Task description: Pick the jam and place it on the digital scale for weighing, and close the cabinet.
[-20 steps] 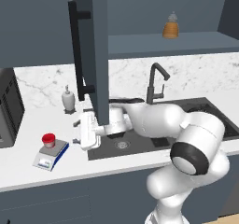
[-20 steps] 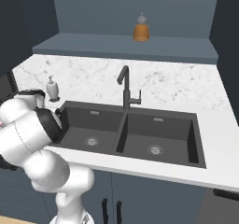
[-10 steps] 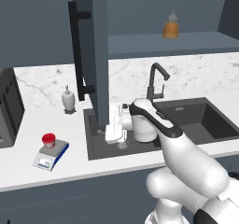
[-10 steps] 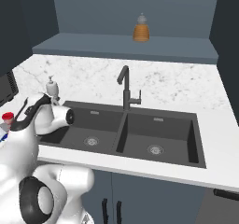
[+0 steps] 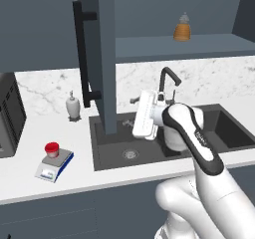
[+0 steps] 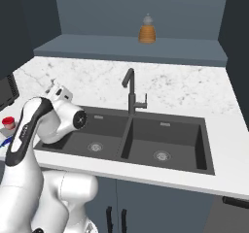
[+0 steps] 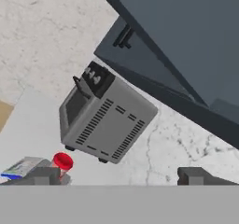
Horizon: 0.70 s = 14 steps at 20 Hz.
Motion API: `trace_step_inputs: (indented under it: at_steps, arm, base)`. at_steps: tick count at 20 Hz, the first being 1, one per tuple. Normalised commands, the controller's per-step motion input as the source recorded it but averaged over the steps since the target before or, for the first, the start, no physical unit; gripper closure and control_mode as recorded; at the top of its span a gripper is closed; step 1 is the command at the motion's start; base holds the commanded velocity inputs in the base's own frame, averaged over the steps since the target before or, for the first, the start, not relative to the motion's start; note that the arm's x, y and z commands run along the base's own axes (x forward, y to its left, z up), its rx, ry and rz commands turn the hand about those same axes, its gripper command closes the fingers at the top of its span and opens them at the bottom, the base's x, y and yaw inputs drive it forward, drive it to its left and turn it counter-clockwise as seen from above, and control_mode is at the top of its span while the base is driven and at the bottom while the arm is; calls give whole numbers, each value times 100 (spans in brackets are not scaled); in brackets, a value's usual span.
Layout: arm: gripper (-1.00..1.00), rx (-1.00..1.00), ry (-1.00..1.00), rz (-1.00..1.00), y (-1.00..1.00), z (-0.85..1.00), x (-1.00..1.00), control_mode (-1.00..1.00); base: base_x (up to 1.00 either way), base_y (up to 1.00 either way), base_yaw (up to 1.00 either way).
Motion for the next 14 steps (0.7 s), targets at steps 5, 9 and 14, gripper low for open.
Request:
trace_step_inputs:
  at_steps: [5,9,14]
  arm:
    - [-100,-11,-34,-13,-83,66,-12,-100]
    - [-100,-12,-48,-13,-91,84,-37,-100]
    - [-100,-13,-48,-14,-84,77,-35,-100]
  base:
    - [0,0,0]
    - [0,0,0]
    - [0,0,0]
